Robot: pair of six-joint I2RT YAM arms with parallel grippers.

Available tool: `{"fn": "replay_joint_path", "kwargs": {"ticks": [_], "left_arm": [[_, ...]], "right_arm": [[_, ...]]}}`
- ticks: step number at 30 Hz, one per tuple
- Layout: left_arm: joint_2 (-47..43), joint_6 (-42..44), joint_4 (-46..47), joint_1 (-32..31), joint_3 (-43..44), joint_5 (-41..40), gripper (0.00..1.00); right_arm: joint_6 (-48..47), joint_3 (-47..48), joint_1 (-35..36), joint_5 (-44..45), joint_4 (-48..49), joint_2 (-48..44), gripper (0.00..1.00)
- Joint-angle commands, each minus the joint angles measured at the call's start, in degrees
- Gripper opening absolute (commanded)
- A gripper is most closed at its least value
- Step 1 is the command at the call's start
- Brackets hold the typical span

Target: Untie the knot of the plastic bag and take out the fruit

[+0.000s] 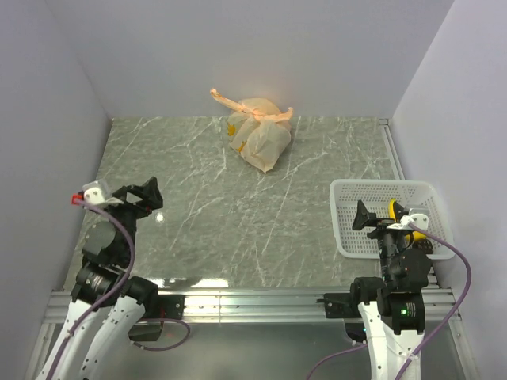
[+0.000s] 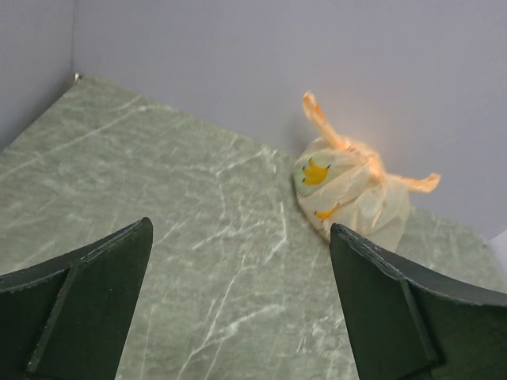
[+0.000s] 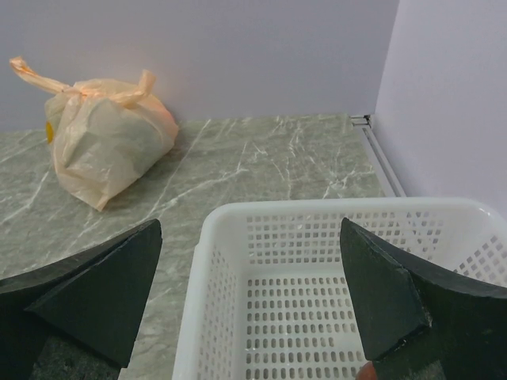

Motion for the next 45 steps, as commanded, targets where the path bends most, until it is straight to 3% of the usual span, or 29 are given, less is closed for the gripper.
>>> {"fn": "replay_joint_path", "kwargs": {"ticks": [1, 4, 7, 11, 15, 20, 26, 29, 38, 41, 42, 43, 45], "left_arm": [[4.5, -2.7, -1.7, 0.4, 3.0, -0.8, 0.99], [9.7, -4.9, -1.9, 0.4, 4.4, 0.5, 0.99], [15.6, -4.5, 0.3, 0.4, 5.3, 5.8, 0.99], [28.8, -7.0, 3.6, 0.4, 8.7, 12.7, 0.99], [45.7, -7.6, 3.6, 0.2, 20.1, 26.8, 0.99], [66.6, -8.9, 4.1, 0.0, 35.7, 33.1, 0.99], [84.1, -6.7, 6.8, -2.5, 48.7, 36.4, 0.99], [92.2, -5.2, 6.4, -4.1, 56.8, 34.1, 0.99], [108.3, -7.3, 14.0, -5.8, 64.1, 27.6, 0.98], [111.4, -7.2, 13.2, -6.2, 66.1, 27.9, 0.7], [111.3, -7.1, 13.5, -6.6, 65.6, 28.4, 0.56], [110.9, -6.8, 14.3, -6.6, 64.8, 28.8, 0.26], [107.7, -5.4, 16.1, -7.2, 60.5, 28.7, 0.01]], "right_arm": [[-0.4, 0.4, 0.4, 1.1, 0.7, -17.4, 1.0], [2.3, 0.7, 0.4, 2.5, 0.4, -17.4, 1.0], [1.1, 0.9, 0.4, -1.9, 1.0, -17.3, 1.0], [2.7, 0.9, 0.4, -1.1, 1.1, -17.2, 1.0], [3.2, 1.1, 0.4, 1.1, 0.4, -17.2, 1.0], [4.1, 2.2, 1.9, 1.3, -0.3, -16.8, 1.0], [6.4, 3.2, 2.0, 0.1, -1.8, -16.5, 1.0], [8.0, 3.6, 2.1, -3.1, -1.4, -15.7, 1.0], [9.7, 5.6, 2.1, -3.9, -4.9, -13.9, 1.0], [9.0, 6.9, 2.0, -4.1, -6.0, -13.3, 1.0], [8.8, 7.2, 2.1, -4.2, -6.2, -12.8, 1.0], [8.7, 7.7, 2.1, -4.7, -6.6, -12.5, 1.0], [8.1, 8.2, 2.1, -5.2, -6.2, -11.6, 1.0]]}}
